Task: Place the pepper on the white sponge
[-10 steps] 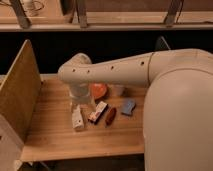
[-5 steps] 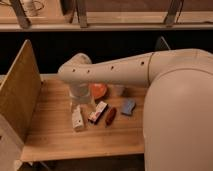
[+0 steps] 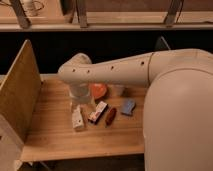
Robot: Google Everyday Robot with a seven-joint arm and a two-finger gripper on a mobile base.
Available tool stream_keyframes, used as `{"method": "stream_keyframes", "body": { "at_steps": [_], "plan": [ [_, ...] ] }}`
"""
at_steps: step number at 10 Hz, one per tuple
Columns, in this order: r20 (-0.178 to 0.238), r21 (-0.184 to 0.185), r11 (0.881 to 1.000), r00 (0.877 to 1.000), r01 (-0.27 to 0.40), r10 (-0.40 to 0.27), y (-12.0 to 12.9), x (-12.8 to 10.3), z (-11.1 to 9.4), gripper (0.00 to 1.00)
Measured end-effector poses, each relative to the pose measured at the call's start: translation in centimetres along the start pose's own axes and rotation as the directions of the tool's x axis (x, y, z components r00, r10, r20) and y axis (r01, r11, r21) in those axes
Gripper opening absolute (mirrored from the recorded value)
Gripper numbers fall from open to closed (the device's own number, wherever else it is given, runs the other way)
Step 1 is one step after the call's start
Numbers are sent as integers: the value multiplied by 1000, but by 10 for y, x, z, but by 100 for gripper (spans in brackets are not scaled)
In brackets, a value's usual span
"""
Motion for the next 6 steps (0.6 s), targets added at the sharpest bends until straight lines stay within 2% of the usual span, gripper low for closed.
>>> {"method": "stream_keyframes", "body": {
  "at_steps": [1,2,3,4,6],
  "plan": [
    [8,4,1000,1000,4,-4,-1,-1,-1,65],
    [40,8,1000,999,13,-14,-2,-8,-4,65],
    [90,11,1000,996,26,-26,-4,-20,-10,65],
    [179,15,999,982,51,-53,-13,-41,-21,65],
    [282,0,997,957,75,-72,-32,-61,-33,65]
  ]
}}
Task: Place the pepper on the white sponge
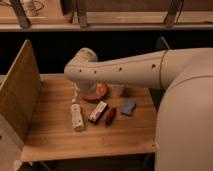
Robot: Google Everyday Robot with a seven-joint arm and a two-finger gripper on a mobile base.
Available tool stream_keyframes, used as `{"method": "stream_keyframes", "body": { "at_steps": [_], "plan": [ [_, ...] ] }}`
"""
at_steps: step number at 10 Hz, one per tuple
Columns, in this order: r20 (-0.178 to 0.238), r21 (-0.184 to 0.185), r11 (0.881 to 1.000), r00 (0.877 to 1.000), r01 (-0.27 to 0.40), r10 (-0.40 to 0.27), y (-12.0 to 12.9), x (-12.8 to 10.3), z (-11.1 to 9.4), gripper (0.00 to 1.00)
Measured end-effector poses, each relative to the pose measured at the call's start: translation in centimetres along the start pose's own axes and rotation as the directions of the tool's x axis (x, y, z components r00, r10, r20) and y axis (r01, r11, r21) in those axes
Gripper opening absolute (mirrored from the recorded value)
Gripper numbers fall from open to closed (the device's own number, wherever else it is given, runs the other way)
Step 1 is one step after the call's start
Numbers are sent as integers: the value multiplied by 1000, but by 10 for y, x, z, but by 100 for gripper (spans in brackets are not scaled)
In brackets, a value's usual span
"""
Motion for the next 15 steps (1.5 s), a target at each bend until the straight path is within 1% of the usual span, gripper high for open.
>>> {"method": "stream_keyframes", "body": {
  "at_steps": [1,2,4,5,8,9,10,11,12,13,14,15],
  "plan": [
    [28,-21,1000,1000,-12,13,-11,-1,0,65],
    [36,-51,998,998,-41,43,-23,5,4,65],
    [26,-92,992,996,-86,89,-40,19,15,65],
    [22,-98,991,995,-91,93,-39,20,15,65],
    [21,-97,992,996,-85,88,-37,21,16,65],
    [6,-97,991,995,-95,96,-39,25,23,65],
    [-8,-94,990,994,-107,106,-40,29,30,65],
    [-37,-80,988,991,-135,132,-45,38,40,65],
    [-71,-45,982,982,-181,177,-60,51,55,65],
    [-89,-22,978,975,-208,205,-70,57,62,65],
    [-114,24,969,962,-246,247,-85,68,73,65],
    [-126,54,962,954,-266,271,-94,73,79,65]
  ]
}}
